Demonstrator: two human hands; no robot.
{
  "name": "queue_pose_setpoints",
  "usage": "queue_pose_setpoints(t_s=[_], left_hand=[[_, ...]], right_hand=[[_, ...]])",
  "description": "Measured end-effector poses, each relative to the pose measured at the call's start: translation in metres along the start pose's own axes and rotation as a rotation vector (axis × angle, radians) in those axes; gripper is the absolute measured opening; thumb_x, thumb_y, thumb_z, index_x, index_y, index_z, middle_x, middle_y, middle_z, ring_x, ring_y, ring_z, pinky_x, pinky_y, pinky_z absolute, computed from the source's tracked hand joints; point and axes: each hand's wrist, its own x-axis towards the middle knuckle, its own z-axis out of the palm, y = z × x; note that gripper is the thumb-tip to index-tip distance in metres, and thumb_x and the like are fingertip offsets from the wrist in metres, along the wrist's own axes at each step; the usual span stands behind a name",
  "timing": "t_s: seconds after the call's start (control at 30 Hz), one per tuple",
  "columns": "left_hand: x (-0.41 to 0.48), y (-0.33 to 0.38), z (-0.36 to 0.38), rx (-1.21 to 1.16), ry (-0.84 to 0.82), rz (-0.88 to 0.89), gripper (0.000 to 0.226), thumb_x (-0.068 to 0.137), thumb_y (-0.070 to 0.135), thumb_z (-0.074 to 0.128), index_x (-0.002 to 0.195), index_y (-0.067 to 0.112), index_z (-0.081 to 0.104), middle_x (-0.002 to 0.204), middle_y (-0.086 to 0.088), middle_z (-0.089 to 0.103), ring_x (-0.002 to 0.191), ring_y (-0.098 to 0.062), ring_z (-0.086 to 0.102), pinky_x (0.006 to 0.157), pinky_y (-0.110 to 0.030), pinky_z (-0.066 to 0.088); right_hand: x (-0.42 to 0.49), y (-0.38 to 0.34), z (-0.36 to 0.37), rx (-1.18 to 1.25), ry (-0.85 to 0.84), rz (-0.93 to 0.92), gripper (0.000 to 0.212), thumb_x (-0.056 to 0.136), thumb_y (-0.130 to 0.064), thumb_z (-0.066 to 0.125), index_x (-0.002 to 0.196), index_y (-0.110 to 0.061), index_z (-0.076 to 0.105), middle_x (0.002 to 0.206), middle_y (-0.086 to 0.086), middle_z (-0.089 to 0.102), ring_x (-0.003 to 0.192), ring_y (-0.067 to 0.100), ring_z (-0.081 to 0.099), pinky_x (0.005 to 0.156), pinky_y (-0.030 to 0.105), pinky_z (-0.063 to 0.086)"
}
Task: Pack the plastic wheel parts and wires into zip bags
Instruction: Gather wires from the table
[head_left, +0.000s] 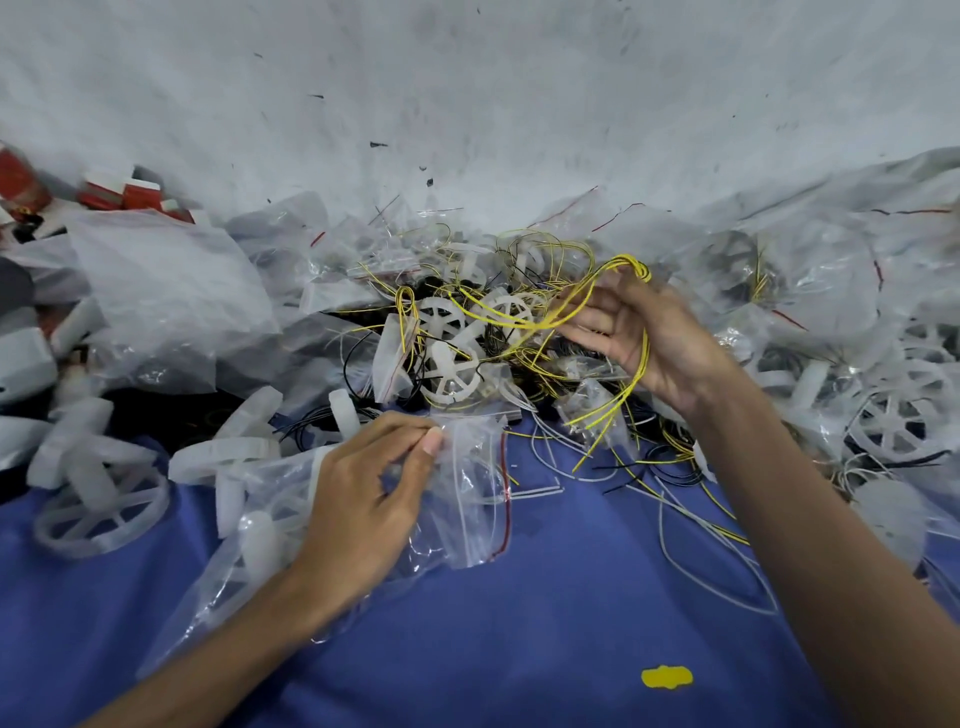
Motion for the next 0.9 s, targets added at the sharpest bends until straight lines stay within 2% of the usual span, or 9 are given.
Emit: queue_pose_setpoints(t_s=[0.13, 0.27, 0.43, 0.5, 0.6, 0.7, 0.77, 0.83, 0.9], left_hand=[[0.001, 0.001, 0.0, 0.008, -0.003, 0.007, 0.024, 0.091, 0.017, 0.052, 0.08, 0.007, 0.07, 0.082, 0.01, 0.063, 0.08, -0.003, 0.059, 0.071, -0.011, 0.042], [0.001, 0.001, 0.0, 0.018, 0.0, 0.019, 0.023, 0.09, 0.015, 0.053, 0.08, 0.005, 0.07, 0.082, 0.009, 0.063, 0.079, -0.002, 0.058, 0.072, -0.011, 0.042], [0.001, 0.001, -0.001, 0.023, -0.005, 0.029, 0.023, 0.09, 0.015, 0.053, 0.081, 0.005, 0.071, 0.082, 0.009, 0.064, 0.08, -0.003, 0.058, 0.071, -0.012, 0.043], [0.001, 0.001, -0.001, 0.009, -0.002, 0.024, 0.023, 0.09, 0.015, 0.053, 0.081, 0.005, 0.071, 0.082, 0.008, 0.064, 0.079, -0.004, 0.059, 0.071, -0.013, 0.043], [0.001, 0.0, -0.002, -0.003, 0.001, 0.018, 0.023, 0.09, 0.015, 0.053, 0.081, 0.005, 0.071, 0.082, 0.008, 0.064, 0.079, -0.005, 0.059, 0.07, -0.013, 0.043], [0.001, 0.0, -0.002, -0.013, 0.005, 0.019, 0.023, 0.09, 0.015, 0.053, 0.081, 0.004, 0.071, 0.082, 0.008, 0.064, 0.078, -0.005, 0.059, 0.069, -0.011, 0.042], [0.001, 0.0, -0.001, -0.015, 0.008, 0.023, 0.023, 0.09, 0.015, 0.053, 0.081, 0.004, 0.071, 0.082, 0.008, 0.064, 0.077, -0.006, 0.06, 0.068, -0.013, 0.044], [0.001, 0.0, -0.002, -0.013, 0.014, 0.021, 0.023, 0.09, 0.015, 0.053, 0.081, 0.006, 0.071, 0.081, 0.009, 0.064, 0.077, -0.005, 0.059, 0.067, -0.015, 0.045], [0.001, 0.0, -0.002, -0.017, 0.015, 0.018, 0.022, 0.091, 0.015, 0.052, 0.082, 0.007, 0.071, 0.081, 0.011, 0.063, 0.077, -0.003, 0.059, 0.065, -0.01, 0.044]], right_hand=[[0.001, 0.01, -0.006, 0.019, -0.047, 0.031, 0.004, 0.085, -0.007, 0.051, 0.081, -0.008, 0.053, 0.101, 0.021, 0.069, 0.101, 0.034, 0.065, 0.076, 0.038, 0.056], [0.002, 0.017, -0.006, -0.007, -0.102, 0.066, 0.021, 0.079, -0.006, 0.053, 0.068, -0.015, 0.067, 0.11, 0.023, 0.066, 0.11, 0.036, 0.061, 0.085, 0.04, 0.054], [0.005, 0.026, -0.006, 0.103, -0.173, 0.174, 0.026, 0.087, -0.013, 0.045, 0.095, -0.003, 0.068, 0.116, 0.018, 0.065, 0.116, 0.031, 0.057, 0.098, 0.043, 0.047], [0.004, 0.028, -0.004, 0.091, -0.182, 0.191, 0.03, 0.088, -0.019, 0.045, 0.091, -0.008, 0.072, 0.113, 0.014, 0.067, 0.115, 0.026, 0.059, 0.1, 0.044, 0.045], [0.004, 0.029, -0.002, 0.111, -0.101, 0.206, 0.032, 0.092, -0.019, 0.043, 0.077, -0.011, 0.07, 0.095, 0.01, 0.072, 0.105, 0.025, 0.065, 0.097, 0.045, 0.047], [0.003, 0.026, -0.001, 0.059, -0.04, 0.24, 0.027, 0.099, -0.025, 0.038, 0.078, -0.013, 0.05, 0.068, 0.004, 0.063, 0.08, 0.022, 0.069, 0.082, 0.047, 0.055], [-0.001, 0.02, 0.001, -0.177, -0.075, 0.291, 0.033, 0.098, -0.038, 0.037, 0.079, -0.013, 0.048, 0.059, 0.001, 0.058, 0.061, 0.017, 0.065, 0.07, 0.04, 0.059], [-0.005, 0.014, 0.004, -0.435, -0.105, 0.339, 0.043, 0.091, -0.052, 0.038, 0.09, -0.011, 0.049, 0.052, -0.003, 0.049, 0.043, 0.01, 0.049, 0.06, 0.032, 0.057], [-0.005, 0.009, 0.008, -0.679, -0.092, 0.317, 0.052, 0.089, -0.058, 0.038, 0.104, -0.01, 0.051, 0.052, -0.007, 0.039, 0.042, 0.007, 0.033, 0.05, 0.022, 0.047]])
